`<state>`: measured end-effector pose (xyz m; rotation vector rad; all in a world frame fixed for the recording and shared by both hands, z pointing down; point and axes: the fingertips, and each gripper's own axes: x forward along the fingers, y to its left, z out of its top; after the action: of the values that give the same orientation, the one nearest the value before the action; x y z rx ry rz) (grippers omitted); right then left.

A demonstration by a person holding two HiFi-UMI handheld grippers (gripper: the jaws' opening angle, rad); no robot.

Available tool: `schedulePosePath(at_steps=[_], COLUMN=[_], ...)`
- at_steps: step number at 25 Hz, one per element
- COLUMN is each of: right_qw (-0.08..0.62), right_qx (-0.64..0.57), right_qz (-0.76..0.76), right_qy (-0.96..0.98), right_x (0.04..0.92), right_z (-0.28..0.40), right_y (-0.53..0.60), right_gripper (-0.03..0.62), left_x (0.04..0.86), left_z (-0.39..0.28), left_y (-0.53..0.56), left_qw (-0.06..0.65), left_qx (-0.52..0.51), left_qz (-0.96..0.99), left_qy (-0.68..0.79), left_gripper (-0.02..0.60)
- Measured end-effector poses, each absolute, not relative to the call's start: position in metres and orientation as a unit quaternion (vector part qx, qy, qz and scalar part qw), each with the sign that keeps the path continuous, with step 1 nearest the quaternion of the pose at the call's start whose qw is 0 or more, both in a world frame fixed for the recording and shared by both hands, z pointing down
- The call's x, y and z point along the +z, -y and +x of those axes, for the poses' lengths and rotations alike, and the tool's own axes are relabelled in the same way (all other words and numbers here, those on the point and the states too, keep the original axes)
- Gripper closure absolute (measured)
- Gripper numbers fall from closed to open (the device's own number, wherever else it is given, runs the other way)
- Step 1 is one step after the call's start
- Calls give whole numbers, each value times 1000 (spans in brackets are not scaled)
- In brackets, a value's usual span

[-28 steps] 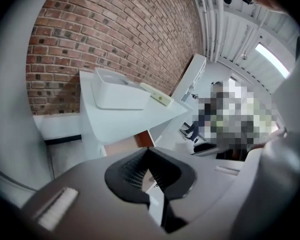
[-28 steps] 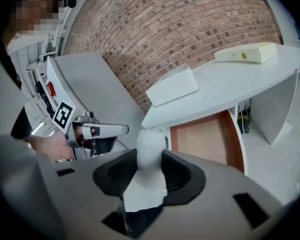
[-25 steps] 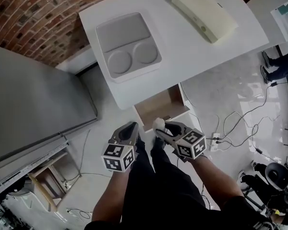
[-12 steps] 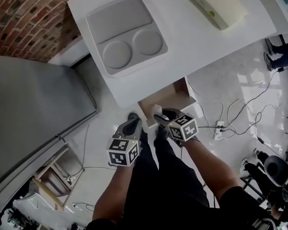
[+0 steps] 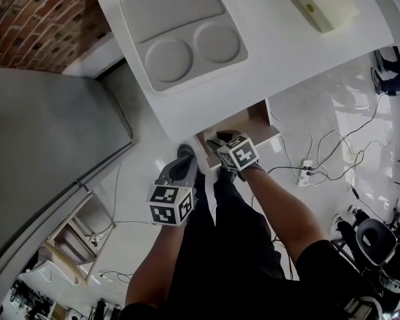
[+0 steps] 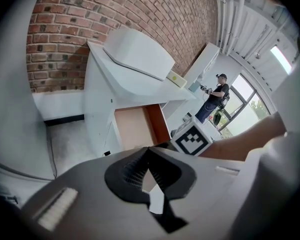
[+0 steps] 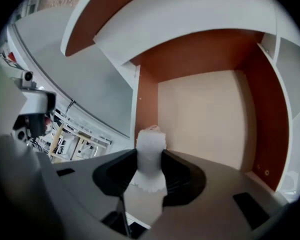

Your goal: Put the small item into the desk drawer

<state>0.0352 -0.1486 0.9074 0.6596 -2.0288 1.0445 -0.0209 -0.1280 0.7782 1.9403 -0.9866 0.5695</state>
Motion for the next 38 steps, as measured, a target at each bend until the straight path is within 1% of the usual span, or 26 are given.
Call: schedulePosePath(at_steps=[5, 11, 13, 15, 22, 26, 29, 33, 38], right_qw=[422, 443, 453, 460, 438, 435, 436, 449, 470], right_qx=[402, 425, 431, 434, 457, 468, 472, 453, 398], right_qz=[221, 215, 207, 210, 267, 303, 302, 275, 264], right_qy=[782, 760, 753, 746, 726, 707, 705, 719, 743], right_x=[939, 958, 959, 955, 903, 865, 839, 805, 767], right_z=[27, 31, 31, 34, 55, 78, 79, 71, 62], right_y=[139, 142, 139, 137, 125, 127, 121, 118, 132], right_gripper=[437, 435, 399, 387, 385, 385, 385, 387, 388], left_x=[773, 769, 768, 763, 722, 690, 666, 638, 625], left_z=[-38, -66, -73, -77, -76, -74, -83, -98, -119], left_y=[119, 106, 104, 105, 121, 145, 158, 171, 185], left_qw=[426, 431, 434, 437, 434, 422, 409, 388, 383], left_qx=[236, 237, 234, 227, 194, 169, 162, 158, 156], left_qz=[780, 770, 767, 767, 784, 801, 811, 825, 828], left_qy=[394, 406, 410, 411, 399, 390, 386, 380, 378], left_gripper=[569, 569, 569, 569, 569, 569, 569, 569, 569])
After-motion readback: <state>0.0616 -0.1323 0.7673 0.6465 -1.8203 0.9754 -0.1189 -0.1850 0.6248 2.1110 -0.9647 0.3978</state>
